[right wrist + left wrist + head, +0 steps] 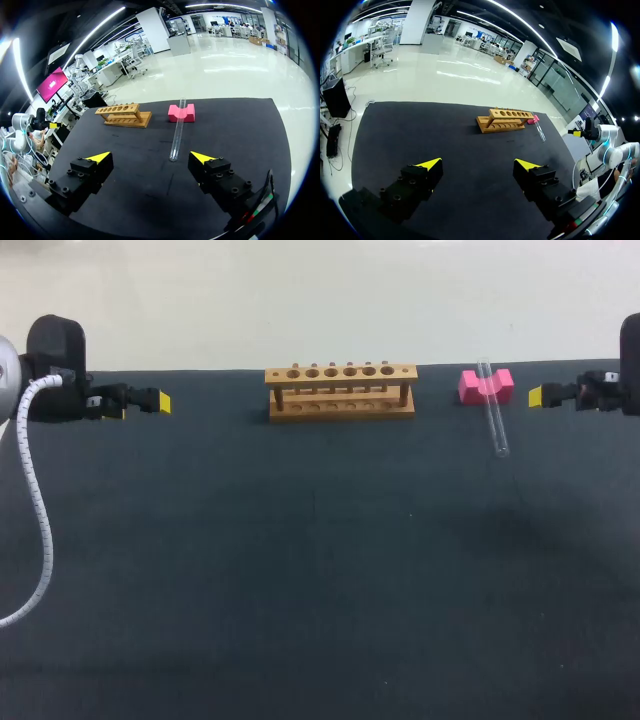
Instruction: Grasp the test tube, adjust it, and insert it.
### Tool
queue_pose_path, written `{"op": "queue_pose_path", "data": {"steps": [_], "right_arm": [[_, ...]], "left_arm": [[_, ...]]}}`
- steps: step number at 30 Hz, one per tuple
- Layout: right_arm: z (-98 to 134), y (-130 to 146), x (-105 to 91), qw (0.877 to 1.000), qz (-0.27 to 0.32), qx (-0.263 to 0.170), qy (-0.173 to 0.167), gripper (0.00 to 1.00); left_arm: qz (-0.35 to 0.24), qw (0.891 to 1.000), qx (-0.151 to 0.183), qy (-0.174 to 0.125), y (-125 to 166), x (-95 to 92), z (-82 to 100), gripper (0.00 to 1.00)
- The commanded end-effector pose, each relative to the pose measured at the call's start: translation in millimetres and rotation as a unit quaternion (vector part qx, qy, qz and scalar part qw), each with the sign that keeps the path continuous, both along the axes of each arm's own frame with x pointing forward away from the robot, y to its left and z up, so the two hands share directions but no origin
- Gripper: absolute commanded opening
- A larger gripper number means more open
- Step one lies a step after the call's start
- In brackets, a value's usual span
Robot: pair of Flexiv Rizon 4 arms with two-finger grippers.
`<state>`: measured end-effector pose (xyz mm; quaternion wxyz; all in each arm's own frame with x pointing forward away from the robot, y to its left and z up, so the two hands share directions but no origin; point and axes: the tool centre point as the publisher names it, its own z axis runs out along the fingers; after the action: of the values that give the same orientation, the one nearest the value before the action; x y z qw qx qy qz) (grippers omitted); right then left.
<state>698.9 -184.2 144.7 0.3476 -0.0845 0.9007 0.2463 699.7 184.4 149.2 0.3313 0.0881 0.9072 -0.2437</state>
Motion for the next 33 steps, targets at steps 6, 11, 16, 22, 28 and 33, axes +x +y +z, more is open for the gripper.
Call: {"op": "queue_pose_path", "data": {"steps": [6, 11, 16, 22, 28, 33], "right_arm": [[1.0, 1.1, -1.2, 1.000, -0.003, -0.004, 0.000, 1.00], [1.0, 1.1, -1.2, 1.000, -0.003, -0.004, 0.000, 1.00], [1.0, 1.1, -1.2, 1.000, -0.003, -0.004, 0.000, 1.00], [1.0, 1.1, -1.2, 1.000, -0.003, -0.004, 0.000, 1.00], [1.0, 1.1, -1.2, 1.000, -0.003, -0.004, 0.000, 1.00], [1.0, 1.1, -1.2, 1.000, -0.003, -0.004, 0.000, 1.00]], "left_arm": [[0.001, 1.000, 0.002, 0.002, -0.3, 0.4, 1.2, 1.00], [0.001, 1.000, 0.002, 0.002, -0.3, 0.4, 1.2, 1.00], [-0.041, 0.999, -0.010, -0.021, -2.9, 3.2, 1.0, 1.00], [-0.162, 0.982, -0.010, -0.093, -5.2, 12.9, -0.9, 1.00], [-0.272, 0.944, -0.013, -0.188, -8.2, 27.7, -4.7, 1.00], [-0.338, 0.909, -0.038, -0.242, -9.7, 49.6, -7.8, 1.00]]}}
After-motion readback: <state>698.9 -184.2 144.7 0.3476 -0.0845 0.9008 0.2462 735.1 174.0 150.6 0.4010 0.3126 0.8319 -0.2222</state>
